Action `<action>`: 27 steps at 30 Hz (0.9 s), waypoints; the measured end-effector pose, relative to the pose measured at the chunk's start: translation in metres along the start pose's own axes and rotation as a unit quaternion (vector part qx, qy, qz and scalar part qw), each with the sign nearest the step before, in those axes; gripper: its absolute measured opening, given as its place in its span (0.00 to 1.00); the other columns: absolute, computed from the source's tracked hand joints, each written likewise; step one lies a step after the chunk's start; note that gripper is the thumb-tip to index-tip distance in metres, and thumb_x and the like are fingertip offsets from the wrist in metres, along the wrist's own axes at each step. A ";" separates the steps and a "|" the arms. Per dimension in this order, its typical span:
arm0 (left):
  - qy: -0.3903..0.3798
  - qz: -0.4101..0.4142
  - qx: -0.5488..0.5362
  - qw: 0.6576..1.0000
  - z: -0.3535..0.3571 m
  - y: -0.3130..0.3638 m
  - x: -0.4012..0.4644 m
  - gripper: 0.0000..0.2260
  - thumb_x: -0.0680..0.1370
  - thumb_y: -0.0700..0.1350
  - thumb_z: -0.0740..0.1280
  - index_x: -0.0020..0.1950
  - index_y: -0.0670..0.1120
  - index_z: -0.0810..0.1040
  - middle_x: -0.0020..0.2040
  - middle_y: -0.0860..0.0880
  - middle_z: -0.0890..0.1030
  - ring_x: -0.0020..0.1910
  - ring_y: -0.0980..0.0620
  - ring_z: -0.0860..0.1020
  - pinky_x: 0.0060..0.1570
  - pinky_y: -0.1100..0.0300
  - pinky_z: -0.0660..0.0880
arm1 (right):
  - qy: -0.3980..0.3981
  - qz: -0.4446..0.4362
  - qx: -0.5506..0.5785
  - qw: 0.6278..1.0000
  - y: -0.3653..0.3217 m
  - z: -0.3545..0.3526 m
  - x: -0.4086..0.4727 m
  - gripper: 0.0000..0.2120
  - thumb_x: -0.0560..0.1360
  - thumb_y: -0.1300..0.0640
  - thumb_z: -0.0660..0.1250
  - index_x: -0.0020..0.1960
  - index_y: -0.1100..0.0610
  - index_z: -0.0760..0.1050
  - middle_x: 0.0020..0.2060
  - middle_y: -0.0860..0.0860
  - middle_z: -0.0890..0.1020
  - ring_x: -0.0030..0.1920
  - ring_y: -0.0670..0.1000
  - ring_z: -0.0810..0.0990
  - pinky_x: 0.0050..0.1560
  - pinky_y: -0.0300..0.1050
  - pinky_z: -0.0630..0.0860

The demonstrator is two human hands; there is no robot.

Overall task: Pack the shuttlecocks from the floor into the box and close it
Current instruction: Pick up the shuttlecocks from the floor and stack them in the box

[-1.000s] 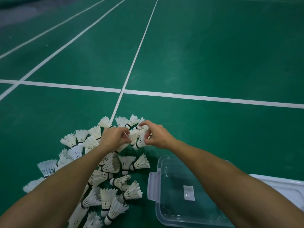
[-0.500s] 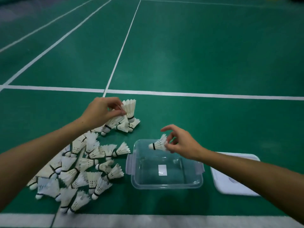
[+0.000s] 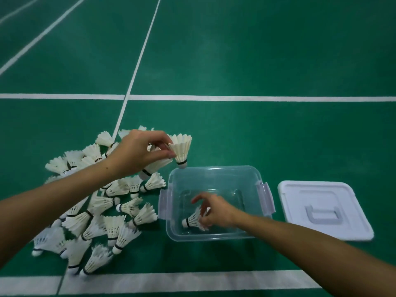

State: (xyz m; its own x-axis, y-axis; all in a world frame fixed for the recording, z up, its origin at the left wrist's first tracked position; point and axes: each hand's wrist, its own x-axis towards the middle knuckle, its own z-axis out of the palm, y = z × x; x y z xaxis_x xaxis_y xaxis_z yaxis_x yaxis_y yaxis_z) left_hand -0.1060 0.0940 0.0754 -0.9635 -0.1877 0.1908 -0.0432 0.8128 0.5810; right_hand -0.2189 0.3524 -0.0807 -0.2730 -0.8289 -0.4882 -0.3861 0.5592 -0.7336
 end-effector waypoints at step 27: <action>-0.141 0.156 0.023 0.977 0.048 0.037 0.011 0.06 0.78 0.46 0.76 0.55 0.52 0.85 0.39 0.60 0.82 0.40 0.68 0.73 0.40 0.72 0.68 | 0.210 -0.196 -0.014 0.958 -0.064 -0.083 -0.067 0.15 0.76 0.59 0.78 0.61 0.51 0.83 0.46 0.42 0.87 0.51 0.44 0.86 0.56 0.45 0.83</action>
State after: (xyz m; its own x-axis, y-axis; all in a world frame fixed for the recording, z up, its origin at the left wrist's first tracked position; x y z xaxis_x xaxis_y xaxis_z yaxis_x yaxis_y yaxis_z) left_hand -0.1305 0.1485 0.0609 -0.9659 0.2270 0.1242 0.2587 0.8314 0.4918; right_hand -0.2494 0.3726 0.0383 -0.4294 -0.9011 0.0603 -0.5542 0.2101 -0.8054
